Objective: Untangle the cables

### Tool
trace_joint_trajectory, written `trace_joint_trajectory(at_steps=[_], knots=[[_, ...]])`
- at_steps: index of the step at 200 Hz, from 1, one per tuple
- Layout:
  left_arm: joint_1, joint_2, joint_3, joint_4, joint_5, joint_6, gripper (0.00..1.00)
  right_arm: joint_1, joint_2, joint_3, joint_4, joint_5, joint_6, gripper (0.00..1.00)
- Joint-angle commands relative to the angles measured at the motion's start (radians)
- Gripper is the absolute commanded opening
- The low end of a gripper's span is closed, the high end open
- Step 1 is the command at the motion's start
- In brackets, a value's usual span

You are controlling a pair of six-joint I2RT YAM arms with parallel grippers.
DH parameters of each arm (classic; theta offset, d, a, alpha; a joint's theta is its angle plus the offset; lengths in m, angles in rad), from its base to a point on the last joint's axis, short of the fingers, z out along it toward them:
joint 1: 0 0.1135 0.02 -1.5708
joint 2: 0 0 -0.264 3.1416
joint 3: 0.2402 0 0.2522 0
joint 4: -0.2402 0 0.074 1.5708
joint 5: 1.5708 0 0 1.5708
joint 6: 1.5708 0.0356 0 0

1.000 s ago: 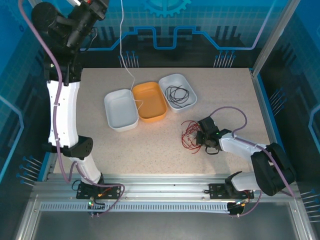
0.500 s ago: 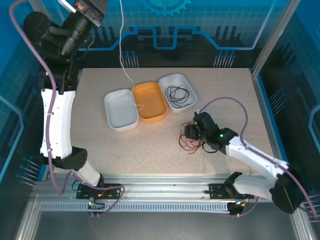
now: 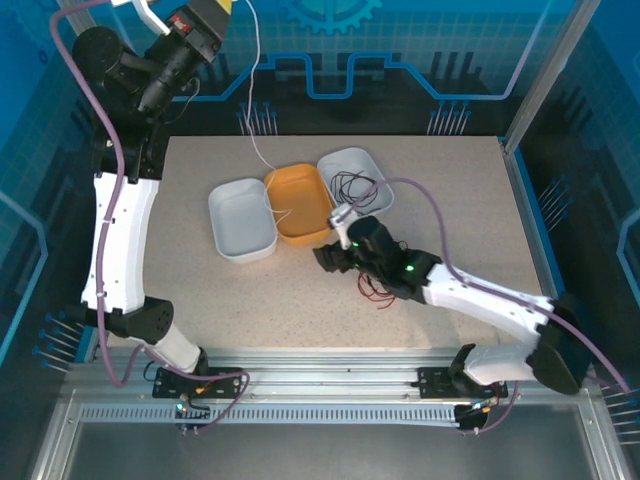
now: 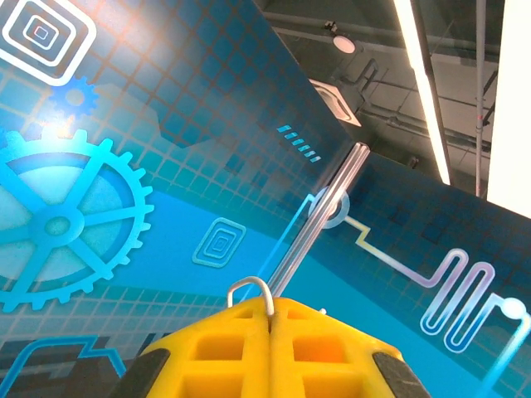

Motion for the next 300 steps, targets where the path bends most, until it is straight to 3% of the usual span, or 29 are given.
trace_joint_trajectory(at_steps=[1,52,85,95,124,139,192,227,255,300], knots=[[0.006,-0.046,-0.007,0.027,0.027,0.002,0.0,0.008,0.12,0.096,0.179,0.014,-0.137,0.79],[0.006,-0.069,-0.014,-0.013,0.044,0.022,0.0,-0.035,0.396,0.277,0.298,-0.131,-0.21,0.78],[0.008,-0.061,-0.018,-0.015,0.054,0.011,0.0,-0.05,0.513,0.376,0.3,-0.114,-0.238,0.72],[0.009,-0.057,-0.016,-0.012,0.06,0.004,0.0,-0.059,0.534,0.4,0.301,-0.115,-0.242,0.63],[0.016,-0.057,-0.016,-0.017,0.067,0.015,0.0,-0.064,0.527,0.426,0.298,-0.127,-0.279,0.15],[0.024,-0.06,-0.029,-0.019,0.065,0.02,0.0,-0.057,0.497,0.41,0.287,-0.138,-0.299,0.0],[0.049,-0.072,-0.115,0.025,0.065,0.004,0.0,0.023,0.29,0.219,0.269,-0.051,-0.282,0.0],[0.062,-0.076,-0.165,0.046,0.059,-0.001,0.0,0.045,0.212,0.21,0.179,-0.022,-0.225,0.0],[0.066,-0.089,-0.228,0.057,0.042,0.012,0.0,-0.014,0.27,0.32,0.073,-0.021,-0.182,0.0],[0.068,-0.117,-0.41,0.073,0.03,0.019,0.0,-0.153,0.523,0.601,-0.138,-0.089,-0.028,0.0]])
